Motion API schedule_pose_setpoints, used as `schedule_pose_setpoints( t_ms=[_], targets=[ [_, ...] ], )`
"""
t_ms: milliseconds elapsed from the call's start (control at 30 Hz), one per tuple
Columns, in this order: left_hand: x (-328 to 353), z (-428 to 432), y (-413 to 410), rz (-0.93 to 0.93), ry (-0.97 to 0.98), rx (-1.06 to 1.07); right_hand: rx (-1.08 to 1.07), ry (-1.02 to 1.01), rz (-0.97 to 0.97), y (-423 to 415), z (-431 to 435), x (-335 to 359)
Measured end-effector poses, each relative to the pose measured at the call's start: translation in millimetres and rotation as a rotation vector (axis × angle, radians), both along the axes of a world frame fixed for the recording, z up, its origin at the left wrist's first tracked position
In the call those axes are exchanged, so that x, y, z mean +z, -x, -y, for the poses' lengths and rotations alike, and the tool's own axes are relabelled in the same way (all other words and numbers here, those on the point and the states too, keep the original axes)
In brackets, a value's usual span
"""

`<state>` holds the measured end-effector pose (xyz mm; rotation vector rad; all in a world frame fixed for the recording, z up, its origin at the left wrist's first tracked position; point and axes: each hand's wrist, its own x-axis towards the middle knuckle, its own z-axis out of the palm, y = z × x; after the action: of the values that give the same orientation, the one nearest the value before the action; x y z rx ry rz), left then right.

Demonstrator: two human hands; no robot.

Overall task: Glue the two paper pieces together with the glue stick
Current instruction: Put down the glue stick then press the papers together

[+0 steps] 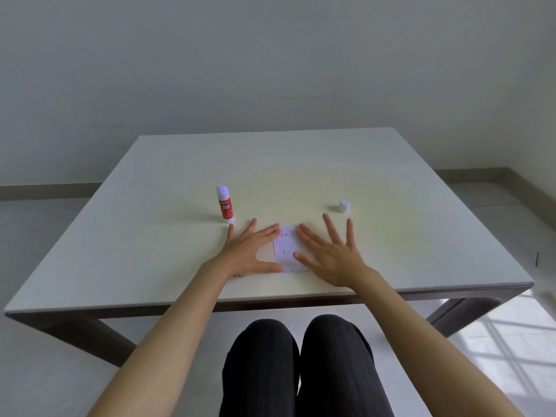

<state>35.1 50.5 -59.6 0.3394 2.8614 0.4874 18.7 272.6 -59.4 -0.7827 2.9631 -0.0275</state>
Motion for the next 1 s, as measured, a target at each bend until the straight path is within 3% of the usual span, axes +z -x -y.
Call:
schedule_pose_setpoints(
  t_ms=[67, 200, 367, 533, 700, 900, 1000],
  targets=[
    [0.2, -0.6, 0.0, 0.006, -0.007, 0.003, 0.014, -0.012, -0.038, -5.5, 1.0, 2.6],
    [-1.0, -0.7, 0.1, 0.013, -0.03, 0.008, 0.248, 0.065, -0.009, -41.6, 9.8, -17.3],
    [-0.1, -1.3, -0.4, 0.029, -0.017, 0.007, -0.003, 0.011, -0.014, -15.9, -7.9, -3.8],
    [1.0, -1.7, -0.9, 0.032, -0.03, 0.008, 0.235, 0.068, 0.013, -42.4, 12.2, -18.6],
    [1.0, -0.3, -1.8, 0.035, -0.013, -0.003, -0.046, 0.022, 0.054, 3.9, -2.5, 0.4],
    [-1.6, -0.2, -1.7, 0.024, -0.05, 0.003, 0.244, 0.043, 0.007, -29.4, 26.4, -17.9],
    [-0.3, 0.2, -1.9, 0.033, -0.023, 0.004, 0.106, 0.037, 0.016, -4.3, 12.7, -8.5]
  ],
)
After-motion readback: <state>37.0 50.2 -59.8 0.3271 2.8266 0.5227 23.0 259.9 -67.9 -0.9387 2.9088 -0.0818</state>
